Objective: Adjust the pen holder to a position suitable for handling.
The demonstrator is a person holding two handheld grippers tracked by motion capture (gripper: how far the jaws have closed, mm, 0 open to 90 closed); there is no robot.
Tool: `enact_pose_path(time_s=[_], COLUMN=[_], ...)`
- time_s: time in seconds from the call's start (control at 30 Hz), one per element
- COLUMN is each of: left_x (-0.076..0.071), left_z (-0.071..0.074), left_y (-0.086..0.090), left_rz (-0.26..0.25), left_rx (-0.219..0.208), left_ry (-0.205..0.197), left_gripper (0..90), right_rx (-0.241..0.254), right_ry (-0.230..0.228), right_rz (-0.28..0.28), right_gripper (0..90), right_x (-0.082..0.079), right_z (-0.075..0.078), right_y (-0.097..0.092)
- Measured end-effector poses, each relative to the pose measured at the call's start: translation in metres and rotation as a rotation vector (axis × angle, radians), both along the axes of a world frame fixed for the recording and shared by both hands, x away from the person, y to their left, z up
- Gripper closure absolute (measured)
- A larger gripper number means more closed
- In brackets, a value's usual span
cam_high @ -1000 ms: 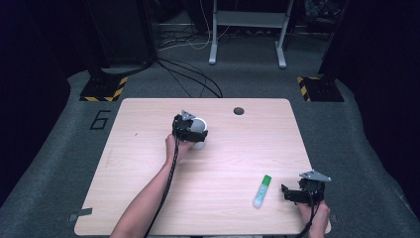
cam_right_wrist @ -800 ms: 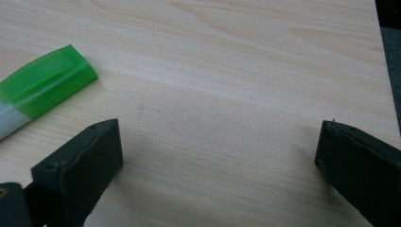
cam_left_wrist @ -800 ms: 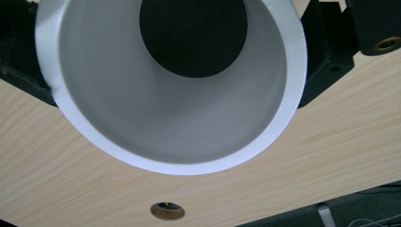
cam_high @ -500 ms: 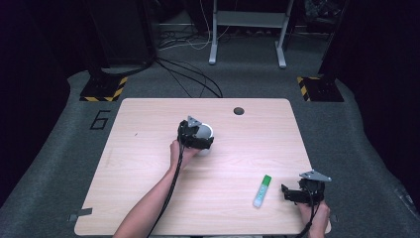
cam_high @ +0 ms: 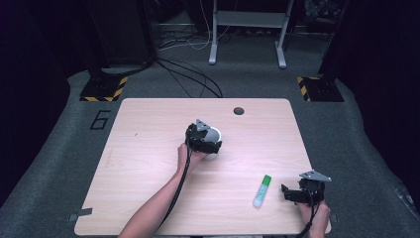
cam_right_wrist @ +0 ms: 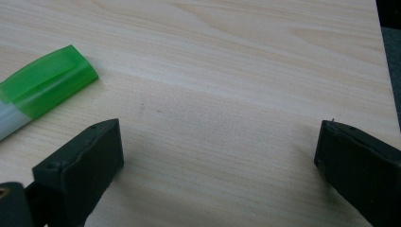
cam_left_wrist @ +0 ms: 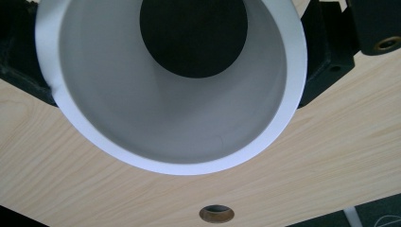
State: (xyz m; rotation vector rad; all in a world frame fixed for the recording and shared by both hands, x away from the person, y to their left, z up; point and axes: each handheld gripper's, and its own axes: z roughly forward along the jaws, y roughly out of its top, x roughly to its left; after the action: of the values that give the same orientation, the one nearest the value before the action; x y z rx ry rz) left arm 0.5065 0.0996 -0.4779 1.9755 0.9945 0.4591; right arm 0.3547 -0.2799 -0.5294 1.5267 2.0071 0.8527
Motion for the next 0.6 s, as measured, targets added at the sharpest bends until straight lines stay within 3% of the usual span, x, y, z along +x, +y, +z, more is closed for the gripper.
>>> enact_pose_path(time_s=[0.33, 0.4, 0.6], left_x=[-0.004, -0.007, -0.017], left_z=[0.001, 0.005, 0.023], left_y=[-0.007, -0.007, 0.002], left_rz=[-0.033, -0.033, -0.048], left_rx=[-0.001, 0.001, -0.018], left_ry=[0.006, -0.020, -0.031], left_gripper=[5.2, 3.6, 0.1], right_rx=[-0.001, 0.000, 0.000], right_ry=[0.000, 0.000, 0.000], right_rz=[0.001, 0.001, 0.001], right_gripper=[1.6, 1.6, 1.6], right_x=[0.000, 0.000, 0.000], right_z=[0.000, 0.000, 0.000], right_y=[0.000, 0.000, 0.000])
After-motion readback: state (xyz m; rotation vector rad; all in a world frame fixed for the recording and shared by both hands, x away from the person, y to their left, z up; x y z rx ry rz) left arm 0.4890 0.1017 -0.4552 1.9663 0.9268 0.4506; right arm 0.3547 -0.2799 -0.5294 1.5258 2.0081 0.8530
